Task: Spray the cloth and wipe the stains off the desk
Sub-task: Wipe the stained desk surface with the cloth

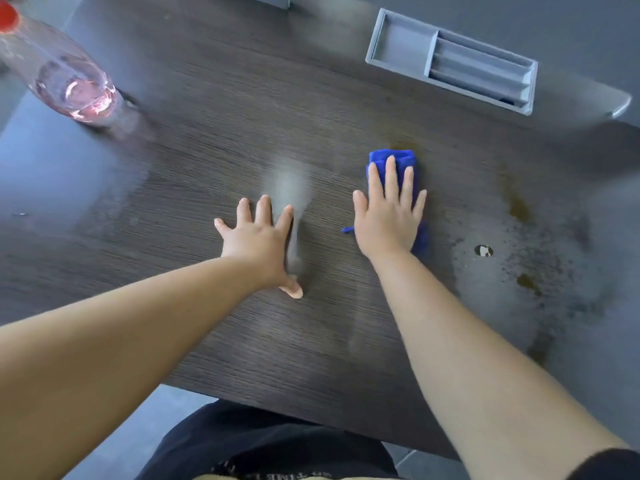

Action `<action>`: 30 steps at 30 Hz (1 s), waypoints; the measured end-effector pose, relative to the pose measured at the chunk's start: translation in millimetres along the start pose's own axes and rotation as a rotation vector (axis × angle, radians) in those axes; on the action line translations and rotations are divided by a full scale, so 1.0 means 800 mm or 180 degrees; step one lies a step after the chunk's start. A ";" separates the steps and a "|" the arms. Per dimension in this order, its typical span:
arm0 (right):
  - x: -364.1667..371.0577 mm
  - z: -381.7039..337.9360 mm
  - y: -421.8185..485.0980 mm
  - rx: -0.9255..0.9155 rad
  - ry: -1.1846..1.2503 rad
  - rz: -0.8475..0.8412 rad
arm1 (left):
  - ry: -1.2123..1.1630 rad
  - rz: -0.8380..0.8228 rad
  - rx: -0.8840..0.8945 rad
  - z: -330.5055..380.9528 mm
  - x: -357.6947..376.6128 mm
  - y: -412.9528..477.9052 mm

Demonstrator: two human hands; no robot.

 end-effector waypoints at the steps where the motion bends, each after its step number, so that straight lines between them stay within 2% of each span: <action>1: 0.001 -0.007 -0.010 -0.0176 -0.0048 0.0016 | -0.0006 -0.0011 -0.0018 0.001 0.001 0.000; 5: 0.003 0.021 -0.082 -0.1856 -0.0313 -0.0113 | -0.0210 0.0017 -0.0057 0.002 -0.004 0.002; 7: -0.001 0.051 -0.090 -0.2076 -0.0312 -0.0152 | -0.0337 0.0155 0.0031 0.000 -0.015 0.005; 9: -0.006 0.063 -0.063 -0.1751 -0.0266 -0.0116 | -0.0329 0.0398 0.0128 0.000 -0.031 0.016; 11: -0.014 0.055 -0.017 -0.0965 -0.0053 -0.0002 | -0.0375 0.0563 0.0035 -0.003 -0.048 0.034; 13: -0.016 0.037 0.022 -0.0131 0.0141 -0.0088 | -0.0475 0.0521 -0.0212 -0.012 -0.059 0.051; 14: -0.014 0.029 0.031 0.0104 0.0140 -0.0154 | -0.0507 0.0443 -0.0326 -0.015 -0.060 0.057; 16: -0.009 0.012 0.020 -0.0041 -0.0023 -0.0215 | -0.0547 0.0266 -0.0441 -0.021 -0.057 0.063; 20: -0.002 0.018 -0.068 -0.1417 -0.0156 -0.0214 | -0.0603 0.0202 -0.0427 -0.021 -0.054 0.066; 22: -0.003 0.039 -0.072 -0.1720 -0.0180 -0.0235 | -0.0612 0.0177 -0.0446 -0.020 -0.055 0.067; 24: -0.007 0.049 -0.035 -0.1460 -0.0168 -0.0169 | -0.0579 0.0161 -0.0477 -0.018 -0.057 0.067; 28: -0.017 0.027 0.072 -0.0006 0.0072 -0.0151 | -0.0624 0.0111 -0.0508 -0.017 -0.058 0.069; 29: -0.015 0.015 0.084 0.0205 0.0112 -0.0193 | -0.0617 0.0104 -0.0518 -0.017 -0.058 0.070; 30: -0.012 0.003 0.085 0.0177 0.0081 -0.0210 | -0.0605 0.0098 -0.0524 -0.017 -0.058 0.070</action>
Point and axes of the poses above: each hand's wrist, its own y-axis towards the middle knuckle, its own x-axis out of the palm, z = x × y, the point moved 3 cm from there along y, towards the middle knuckle, and after that the axes turned 7 degrees about -x, right-handed, at the moved point
